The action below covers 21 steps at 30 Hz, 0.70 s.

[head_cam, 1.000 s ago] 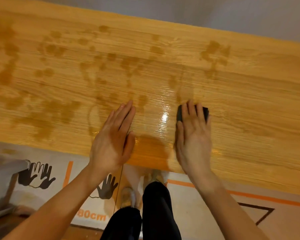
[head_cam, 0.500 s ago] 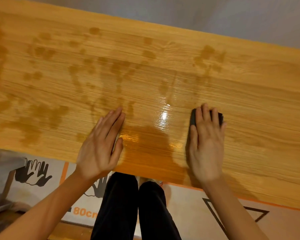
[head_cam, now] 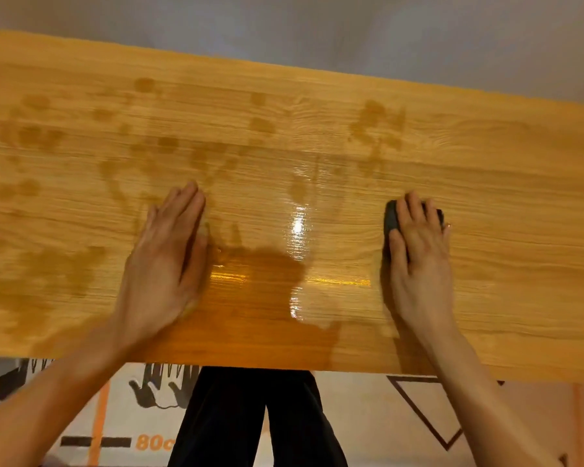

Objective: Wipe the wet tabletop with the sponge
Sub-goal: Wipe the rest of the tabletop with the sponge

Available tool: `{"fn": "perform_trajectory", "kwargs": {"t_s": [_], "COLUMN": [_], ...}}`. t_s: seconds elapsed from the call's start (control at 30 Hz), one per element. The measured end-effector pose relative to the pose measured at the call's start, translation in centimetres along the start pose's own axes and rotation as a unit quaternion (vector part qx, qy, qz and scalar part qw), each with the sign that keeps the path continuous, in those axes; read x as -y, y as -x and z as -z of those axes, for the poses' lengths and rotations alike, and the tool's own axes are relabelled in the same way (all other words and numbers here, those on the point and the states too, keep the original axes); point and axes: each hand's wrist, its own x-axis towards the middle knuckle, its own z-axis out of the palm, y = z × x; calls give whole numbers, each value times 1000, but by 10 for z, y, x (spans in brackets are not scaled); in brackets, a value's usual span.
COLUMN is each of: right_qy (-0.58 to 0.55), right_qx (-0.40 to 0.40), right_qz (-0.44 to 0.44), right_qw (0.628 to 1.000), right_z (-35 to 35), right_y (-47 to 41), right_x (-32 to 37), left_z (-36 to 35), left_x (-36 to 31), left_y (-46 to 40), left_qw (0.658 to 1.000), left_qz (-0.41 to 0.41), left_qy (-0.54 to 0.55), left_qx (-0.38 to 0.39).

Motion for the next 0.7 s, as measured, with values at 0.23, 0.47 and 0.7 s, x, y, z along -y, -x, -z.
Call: {"fn": "perform_trajectory", "kwargs": {"t_s": [0.23, 0.47, 0.7], "right_qy": [2, 22, 33], "right_qx": [34, -41, 3], "right_qz": [68, -36, 48], "right_qw": [997, 998, 998], "right_z": [-17, -28, -48], "right_y": [51, -67, 47], "right_x": [32, 48, 74], "left_z": [4, 5, 5], "left_x": [44, 43, 40], "left_y": [-63, -65, -65], "left_qw": [994, 994, 993], "left_qz": [-76, -82, -84], "left_qy": [-79, -69, -82], "left_qx": [-19, -20, -17]}}
